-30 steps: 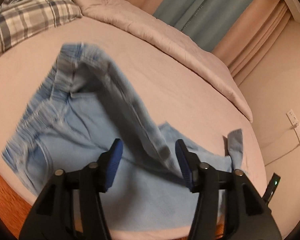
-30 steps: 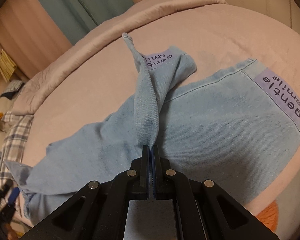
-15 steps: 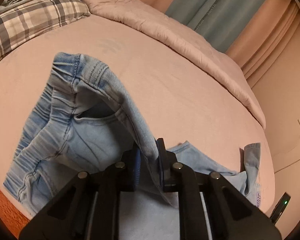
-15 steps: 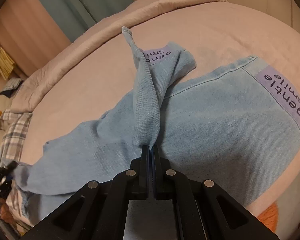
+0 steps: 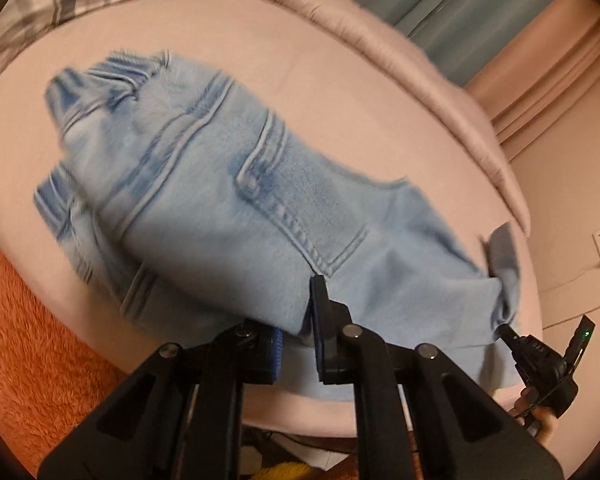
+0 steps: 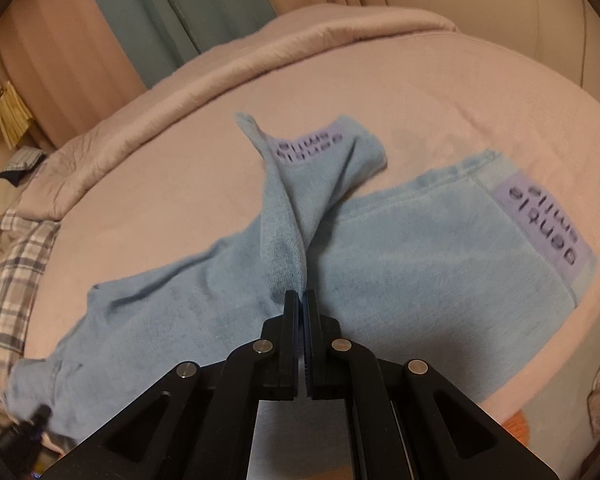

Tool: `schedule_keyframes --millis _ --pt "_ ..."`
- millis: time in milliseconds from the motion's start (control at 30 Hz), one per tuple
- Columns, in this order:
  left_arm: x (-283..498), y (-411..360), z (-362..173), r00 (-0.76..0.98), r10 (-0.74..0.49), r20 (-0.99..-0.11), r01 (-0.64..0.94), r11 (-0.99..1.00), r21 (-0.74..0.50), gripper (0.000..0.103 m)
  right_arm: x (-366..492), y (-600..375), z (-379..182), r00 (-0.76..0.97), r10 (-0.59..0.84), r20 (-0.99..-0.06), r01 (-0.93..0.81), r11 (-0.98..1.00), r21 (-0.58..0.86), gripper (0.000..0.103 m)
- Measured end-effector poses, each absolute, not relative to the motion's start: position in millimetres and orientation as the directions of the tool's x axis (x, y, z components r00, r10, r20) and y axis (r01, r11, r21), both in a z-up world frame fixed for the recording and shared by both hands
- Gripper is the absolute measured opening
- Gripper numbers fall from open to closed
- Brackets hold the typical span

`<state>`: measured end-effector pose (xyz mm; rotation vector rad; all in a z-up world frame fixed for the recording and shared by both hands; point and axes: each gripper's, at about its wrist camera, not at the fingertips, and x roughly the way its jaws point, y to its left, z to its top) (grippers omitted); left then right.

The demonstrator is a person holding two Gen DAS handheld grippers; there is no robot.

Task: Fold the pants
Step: 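Fold the waistband with the left tool toward the leg held by the right tool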

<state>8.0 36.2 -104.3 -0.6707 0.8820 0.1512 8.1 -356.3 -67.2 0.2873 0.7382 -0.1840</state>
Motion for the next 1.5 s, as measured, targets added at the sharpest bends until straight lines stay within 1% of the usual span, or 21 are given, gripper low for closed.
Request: schedule_keyframes --millis 33,133,233,433,533,600,633,667,767,867,1000,1233,1500 --pt "7 36 -105 0.638 -0.151 -0.755 -0.393 0.78 -0.488 0.016 10 -356 -70 0.72 -0.067 -0.691 0.271 0.943 0.191 0.003" --pt "9 43 -98 0.643 -0.173 -0.746 -0.391 0.763 -0.515 0.019 11 -359 -75 0.71 -0.075 -0.7 0.282 0.941 0.185 0.003" --pt "7 50 -85 0.667 -0.154 -0.729 -0.384 0.767 -0.514 0.027 11 -363 -77 0.707 -0.057 -0.705 0.282 0.937 0.207 0.003" --pt "2 78 -72 0.711 -0.102 -0.695 -0.411 0.742 -0.53 0.038 8 -362 -77 0.702 -0.063 -0.709 0.285 0.938 0.199 0.003" --pt "2 91 -70 0.724 -0.113 -0.68 -0.413 0.719 -0.559 0.038 9 -359 -76 0.7 -0.069 -0.711 0.289 0.938 0.193 0.003" --pt "1 94 -69 0.729 -0.1 -0.677 -0.414 0.723 -0.553 0.038 10 -359 -76 0.699 -0.068 -0.712 0.29 0.937 0.195 0.003" --pt "1 95 -70 0.729 -0.09 -0.678 -0.415 0.73 -0.543 0.035 10 -358 -76 0.698 -0.068 -0.713 0.291 0.936 0.196 0.003" --pt "0 95 -71 0.724 -0.086 -0.684 -0.418 0.734 -0.535 0.03 11 -358 -76 0.697 -0.067 -0.714 0.291 0.936 0.196 0.003" --pt "-2 95 -85 0.68 -0.089 -0.728 -0.442 0.742 -0.504 0.026 11 -358 -76 0.695 -0.07 -0.716 0.294 0.936 0.194 0.003" --pt "-4 93 -109 0.613 -0.09 -0.785 -0.473 0.755 -0.455 0.027 13 -358 -75 0.691 -0.077 -0.719 0.299 0.936 0.188 0.003" --pt "-10 96 -118 0.626 -0.114 -0.771 -0.458 0.747 -0.482 0.029 14 -357 -76 0.687 -0.084 -0.722 0.304 0.935 0.181 0.003" --pt "-5 94 -120 0.617 -0.094 -0.782 -0.458 0.764 -0.454 0.03 15 -359 -78 0.682 -0.086 -0.726 0.312 0.932 0.182 0.003" --pt "-5 100 -123 0.623 -0.12 -0.773 -0.454 0.749 -0.483 0.031 15 -360 -79 0.682 -0.085 -0.727 0.312 0.932 0.184 0.003"
